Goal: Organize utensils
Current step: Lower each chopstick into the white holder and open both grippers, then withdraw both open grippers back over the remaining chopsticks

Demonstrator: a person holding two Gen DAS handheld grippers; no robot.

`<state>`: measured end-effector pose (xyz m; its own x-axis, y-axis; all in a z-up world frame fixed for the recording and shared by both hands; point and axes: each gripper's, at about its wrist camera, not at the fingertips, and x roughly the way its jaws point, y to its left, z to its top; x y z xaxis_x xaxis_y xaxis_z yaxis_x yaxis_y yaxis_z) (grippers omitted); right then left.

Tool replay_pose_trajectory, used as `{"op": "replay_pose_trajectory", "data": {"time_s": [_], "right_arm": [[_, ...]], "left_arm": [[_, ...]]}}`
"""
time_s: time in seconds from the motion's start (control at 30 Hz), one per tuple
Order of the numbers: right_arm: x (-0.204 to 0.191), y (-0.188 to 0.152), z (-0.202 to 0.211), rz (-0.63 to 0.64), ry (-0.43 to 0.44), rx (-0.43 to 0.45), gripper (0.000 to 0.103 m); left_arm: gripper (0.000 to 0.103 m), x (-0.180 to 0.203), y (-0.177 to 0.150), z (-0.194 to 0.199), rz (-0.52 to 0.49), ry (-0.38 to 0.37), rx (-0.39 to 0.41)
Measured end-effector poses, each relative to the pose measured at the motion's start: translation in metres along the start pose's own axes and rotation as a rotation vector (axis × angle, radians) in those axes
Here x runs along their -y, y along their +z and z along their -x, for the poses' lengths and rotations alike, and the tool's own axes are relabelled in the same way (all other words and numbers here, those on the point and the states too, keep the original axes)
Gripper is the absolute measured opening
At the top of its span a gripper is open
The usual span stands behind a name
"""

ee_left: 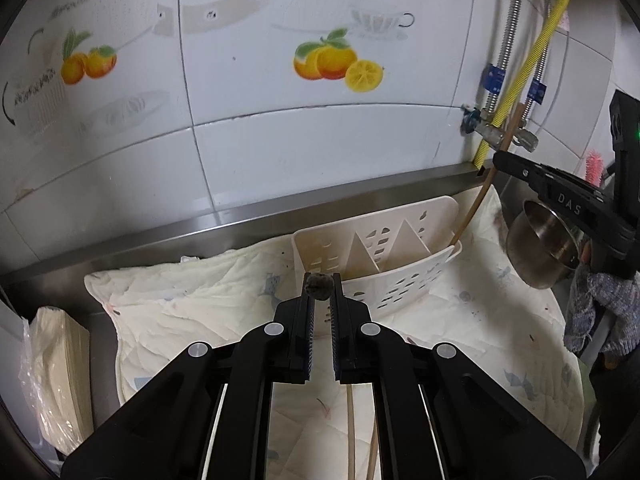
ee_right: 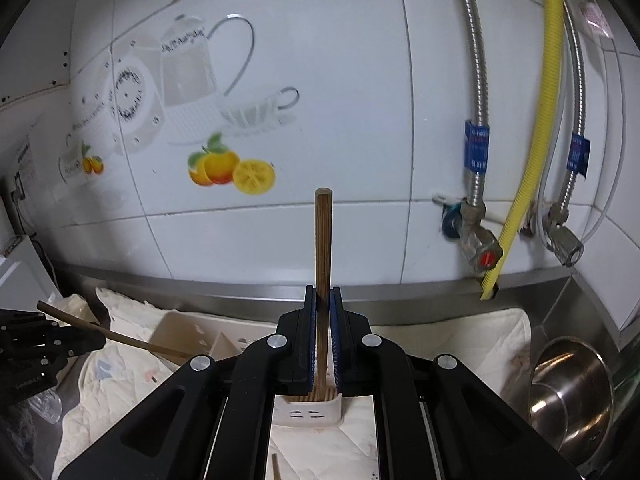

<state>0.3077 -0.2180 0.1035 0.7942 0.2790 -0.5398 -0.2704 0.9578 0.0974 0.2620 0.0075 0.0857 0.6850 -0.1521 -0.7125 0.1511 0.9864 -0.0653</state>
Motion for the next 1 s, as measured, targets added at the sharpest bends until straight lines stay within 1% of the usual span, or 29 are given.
{"op": "replay_pose_trajectory", "data": {"time_s": [0.13, 0.27, 0.3, 0.37, 0.47, 0.53, 0.6, 0.73, 0.87, 1.0], "right_arm": [[0.001, -0.004, -0.005, 0.005, 0.001, -0.014, 0.007], [0.002, -0.002, -0.004, 0.003, -0.005, -0.004, 0.009], [0.002, -0.002, -0.002, 0.003, -0.005, 0.001, 0.009], [0.003, 0.000, 0.003, 0.002, -0.004, 0.008, 0.016], [0.002, 0.002, 0.018, 0.003, -0.017, 0.039, 0.021], [0.001, 0.002, 0.034, 0.004, -0.023, 0.065, 0.032], [-0.001, 0.001, 0.048, 0.004, -0.026, 0.082, 0.036], [-0.012, -0.015, 0.085, 0.026, -0.029, 0.116, 0.046], [-0.025, -0.043, 0.110, 0.038, -0.003, 0.115, 0.047], [-0.034, -0.081, 0.125, 0.032, 0.032, 0.090, 0.047]], "left_arm": [[0.007, -0.002, 0.001, -0.001, 0.012, 0.000, 0.001], [0.007, -0.002, 0.003, 0.003, 0.016, 0.005, 0.016], [0.007, -0.002, 0.004, 0.006, 0.016, -0.005, 0.025], [0.008, -0.001, 0.005, 0.011, 0.019, -0.007, 0.037], [0.009, 0.000, 0.005, 0.021, 0.026, -0.014, 0.058], [0.011, 0.000, 0.003, 0.033, 0.034, -0.017, 0.081], [0.014, 0.000, -0.001, 0.046, 0.041, -0.020, 0.105], [0.015, 0.004, -0.020, 0.073, 0.044, -0.020, 0.151], [0.015, 0.006, -0.050, 0.090, 0.052, -0.026, 0.171], [0.015, 0.006, -0.087, 0.097, 0.061, -0.010, 0.169]]}}
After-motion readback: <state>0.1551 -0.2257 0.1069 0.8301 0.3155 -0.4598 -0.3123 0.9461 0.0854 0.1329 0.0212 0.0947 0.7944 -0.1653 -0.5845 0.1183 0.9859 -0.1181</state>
